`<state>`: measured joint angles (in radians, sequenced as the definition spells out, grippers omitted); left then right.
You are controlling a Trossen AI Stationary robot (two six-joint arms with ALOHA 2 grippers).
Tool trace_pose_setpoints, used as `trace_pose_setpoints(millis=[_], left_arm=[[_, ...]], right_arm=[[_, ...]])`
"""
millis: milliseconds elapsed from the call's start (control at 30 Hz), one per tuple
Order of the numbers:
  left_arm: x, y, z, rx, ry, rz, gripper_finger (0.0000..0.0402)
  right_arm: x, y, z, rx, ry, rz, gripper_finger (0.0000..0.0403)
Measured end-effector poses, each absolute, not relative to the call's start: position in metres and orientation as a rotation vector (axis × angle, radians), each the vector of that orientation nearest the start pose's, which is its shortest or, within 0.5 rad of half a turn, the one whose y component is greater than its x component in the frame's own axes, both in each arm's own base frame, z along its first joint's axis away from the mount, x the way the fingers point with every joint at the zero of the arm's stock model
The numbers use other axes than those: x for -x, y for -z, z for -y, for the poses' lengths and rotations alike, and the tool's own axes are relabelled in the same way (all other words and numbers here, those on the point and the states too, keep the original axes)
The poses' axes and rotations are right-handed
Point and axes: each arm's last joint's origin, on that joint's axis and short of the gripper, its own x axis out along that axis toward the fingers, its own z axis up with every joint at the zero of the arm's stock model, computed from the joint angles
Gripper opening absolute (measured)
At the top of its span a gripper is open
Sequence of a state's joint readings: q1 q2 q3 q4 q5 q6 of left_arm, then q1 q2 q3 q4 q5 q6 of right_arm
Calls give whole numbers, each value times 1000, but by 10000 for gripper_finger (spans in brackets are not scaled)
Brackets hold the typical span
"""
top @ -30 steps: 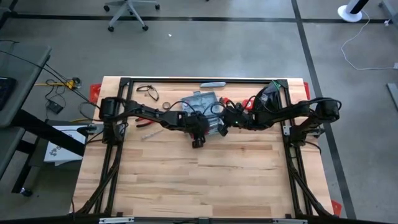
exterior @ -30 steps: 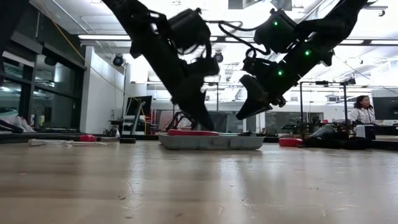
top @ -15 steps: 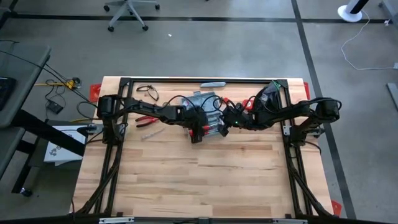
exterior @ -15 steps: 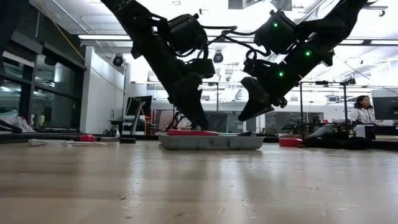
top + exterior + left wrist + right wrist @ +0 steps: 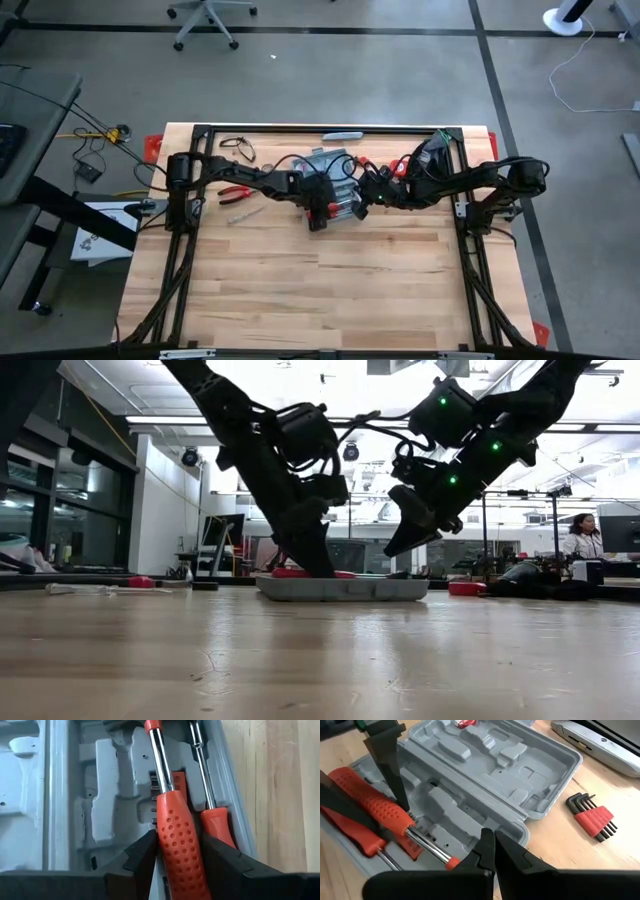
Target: Prefit tool cases
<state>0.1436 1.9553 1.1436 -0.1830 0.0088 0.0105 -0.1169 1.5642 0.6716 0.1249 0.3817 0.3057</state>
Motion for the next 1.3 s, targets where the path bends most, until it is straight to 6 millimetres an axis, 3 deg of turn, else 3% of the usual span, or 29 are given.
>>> trace_pose_setpoints(millis=[133,300,633,1100,1300], left_arm=[[-381,-133,-55,42,-176,-979,130],[-380,-134,-55,31,-192,-975,78],[-381,-134,-53,20,-205,-975,76],[-378,-154,-49,-70,-282,-926,74],[-378,-157,-51,-108,-348,-915,40]], right_arm=[[-283,-149,44,-185,588,-689,0],[-283,-148,44,-184,588,-695,0],[-283,-148,44,-183,589,-695,0],[-283,-148,44,-183,590,-698,0],[-284,-150,45,-181,598,-684,0]])
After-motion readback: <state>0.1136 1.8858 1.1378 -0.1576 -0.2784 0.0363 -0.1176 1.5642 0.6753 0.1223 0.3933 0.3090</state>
